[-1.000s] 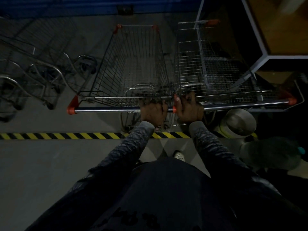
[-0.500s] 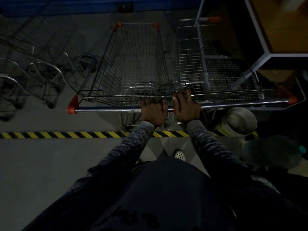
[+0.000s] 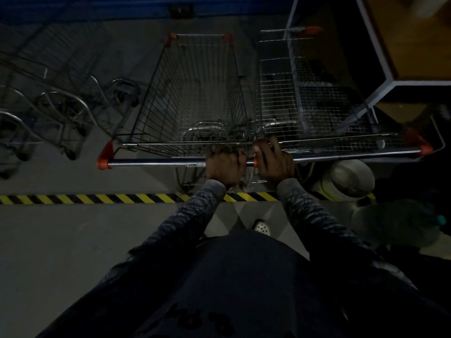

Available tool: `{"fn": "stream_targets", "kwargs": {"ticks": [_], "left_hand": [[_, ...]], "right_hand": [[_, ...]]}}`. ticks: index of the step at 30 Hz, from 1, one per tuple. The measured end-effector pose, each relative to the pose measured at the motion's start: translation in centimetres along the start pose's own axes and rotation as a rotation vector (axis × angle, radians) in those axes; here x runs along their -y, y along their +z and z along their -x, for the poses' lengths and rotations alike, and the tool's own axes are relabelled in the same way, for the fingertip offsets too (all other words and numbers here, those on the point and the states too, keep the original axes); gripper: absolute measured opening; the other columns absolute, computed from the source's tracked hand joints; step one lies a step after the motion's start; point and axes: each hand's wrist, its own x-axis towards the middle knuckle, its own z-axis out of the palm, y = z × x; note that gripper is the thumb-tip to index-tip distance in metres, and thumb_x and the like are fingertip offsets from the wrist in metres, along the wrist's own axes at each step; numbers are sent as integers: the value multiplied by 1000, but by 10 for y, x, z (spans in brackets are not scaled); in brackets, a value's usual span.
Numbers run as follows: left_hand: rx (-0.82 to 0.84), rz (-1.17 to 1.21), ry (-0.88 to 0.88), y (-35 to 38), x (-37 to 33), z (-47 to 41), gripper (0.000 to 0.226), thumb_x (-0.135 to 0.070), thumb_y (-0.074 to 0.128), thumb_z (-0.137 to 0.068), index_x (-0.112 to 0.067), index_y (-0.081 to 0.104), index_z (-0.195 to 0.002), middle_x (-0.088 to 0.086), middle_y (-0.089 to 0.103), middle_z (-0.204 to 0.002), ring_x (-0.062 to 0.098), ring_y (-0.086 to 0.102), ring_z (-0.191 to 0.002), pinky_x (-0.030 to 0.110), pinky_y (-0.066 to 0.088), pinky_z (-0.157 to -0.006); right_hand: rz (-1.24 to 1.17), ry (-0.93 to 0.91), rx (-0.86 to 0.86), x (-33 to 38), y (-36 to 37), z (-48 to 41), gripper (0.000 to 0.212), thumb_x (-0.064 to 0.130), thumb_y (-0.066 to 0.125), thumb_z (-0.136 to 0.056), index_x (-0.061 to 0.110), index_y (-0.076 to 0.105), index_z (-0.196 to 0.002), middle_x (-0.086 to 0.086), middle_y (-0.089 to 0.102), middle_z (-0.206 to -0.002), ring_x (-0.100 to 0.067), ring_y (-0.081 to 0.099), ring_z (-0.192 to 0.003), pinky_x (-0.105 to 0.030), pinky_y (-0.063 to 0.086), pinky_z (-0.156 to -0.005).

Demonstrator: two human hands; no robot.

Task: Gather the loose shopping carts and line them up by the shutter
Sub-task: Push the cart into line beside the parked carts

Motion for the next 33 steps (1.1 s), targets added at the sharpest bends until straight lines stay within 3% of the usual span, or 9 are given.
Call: {"fn": "stream_targets", "kwargs": {"ticks": [4,12,18,27,33], "left_hand": [[-8,-3,-3,-1,0,0,37,-30,53,-91,-9,70,-66,11,69,-66,33,63,-76,43,42,-84],[0,46,-10,2,0,-1,37,-32,48,-94,-9,73,-81,12,72,-81,34,65,-83,43,42,-87],[10,66,-4,4,1,0,42,-34,39,-97,-11,74,-89,12,73,-88,34,65,-88,44,42,-90],[128,70,-3,-2,3,-3,55,-43,27,-94,-15,73,-83,10,73,-82,35,62,-94,48,42,-93],[121,77,-12,-6,-1,-11,57,-48,28,-90,-15,74,-82,8,73,-87,32,60,-103,45,38,-93]], "right_hand": [[14,-22,28,-1,-1,0,27,32,45,-106,18,68,-107,-8,60,-111,-29,60,-58,-24,34,-52],[33,-81,51,-3,-3,0,25,29,44,-105,16,65,-110,-7,60,-114,-28,57,-51,-27,38,-42],[49,-121,63,-9,2,-2,24,28,44,-108,16,64,-110,-1,60,-116,-25,60,-60,-32,41,-44],[179,-111,-13,-4,2,0,26,29,47,-106,14,68,-104,0,64,-114,-23,50,-47,-25,27,-47],[199,-42,16,-6,4,2,30,34,43,-107,17,67,-106,-4,64,-122,-26,57,-56,-29,38,-52]]}}
